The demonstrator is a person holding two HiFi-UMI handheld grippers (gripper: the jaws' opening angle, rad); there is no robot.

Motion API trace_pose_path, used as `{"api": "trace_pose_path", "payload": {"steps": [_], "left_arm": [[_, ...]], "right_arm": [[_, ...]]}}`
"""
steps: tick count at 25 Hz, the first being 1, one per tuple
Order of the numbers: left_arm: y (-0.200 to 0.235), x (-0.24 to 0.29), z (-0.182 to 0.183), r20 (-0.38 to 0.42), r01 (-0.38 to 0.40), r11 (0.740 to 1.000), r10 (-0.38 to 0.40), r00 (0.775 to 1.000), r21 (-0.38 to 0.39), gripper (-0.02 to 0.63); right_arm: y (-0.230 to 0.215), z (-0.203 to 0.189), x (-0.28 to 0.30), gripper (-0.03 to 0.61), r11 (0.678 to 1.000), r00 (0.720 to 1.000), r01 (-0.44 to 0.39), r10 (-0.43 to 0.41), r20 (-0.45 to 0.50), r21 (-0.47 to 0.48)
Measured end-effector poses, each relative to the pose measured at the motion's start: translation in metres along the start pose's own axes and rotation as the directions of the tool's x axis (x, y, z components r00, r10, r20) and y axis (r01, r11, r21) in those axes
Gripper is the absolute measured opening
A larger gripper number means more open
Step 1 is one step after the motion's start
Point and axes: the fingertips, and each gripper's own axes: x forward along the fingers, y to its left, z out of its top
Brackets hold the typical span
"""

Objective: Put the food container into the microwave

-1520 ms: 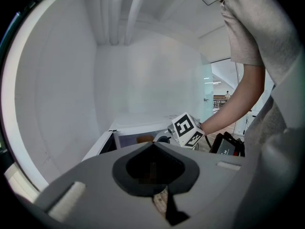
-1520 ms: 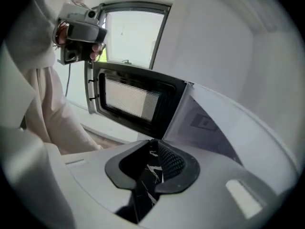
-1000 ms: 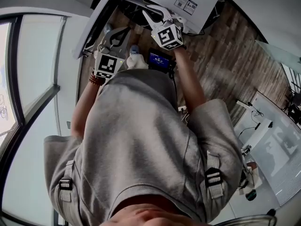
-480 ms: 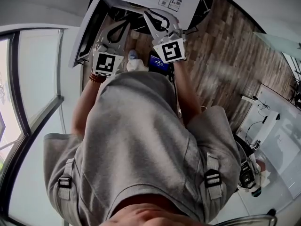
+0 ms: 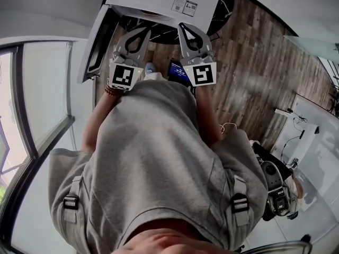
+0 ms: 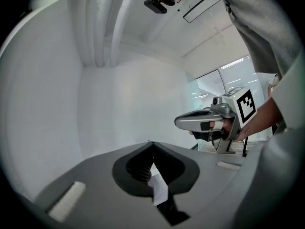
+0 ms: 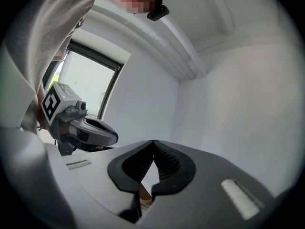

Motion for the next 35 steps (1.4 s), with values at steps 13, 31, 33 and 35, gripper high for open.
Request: {"api": "trace_pose_path", "payload": {"steps": [13,31,33,35], "left_arm": [[-0.007,0.007,-0.007,0.002,-0.002,1.0,0.002,1.0,-0.015,-0.002],[-0.009,0.007,-0.018,-0.022,0.026,0.999,-0.027,0.999,-0.019,-0.002],[-0.007,0.004,-0.019,-0.025,0.021,1.0,-0.021,0.999,-0.023,-0.002],[-0.005,0.003,-0.021,-0.026,0.015,0.999,-0.015,1.0,-0.03,-0.002]], "right_arm": [[0.029,-0.006,-0.008,0.014,0.999,0.999,-0.028,0.029,-0.022,0.023],[0.009,-0.021,-0.006,0.008,0.999,0.997,0.02,-0.018,-0.073,0.028],[0.009,-0.022,-0.005,0.008,1.0,0.997,0.018,-0.017,-0.08,0.023],[0.009,-0.024,-0.004,0.008,1.0,0.996,0.014,-0.013,-0.086,0.016]]}}
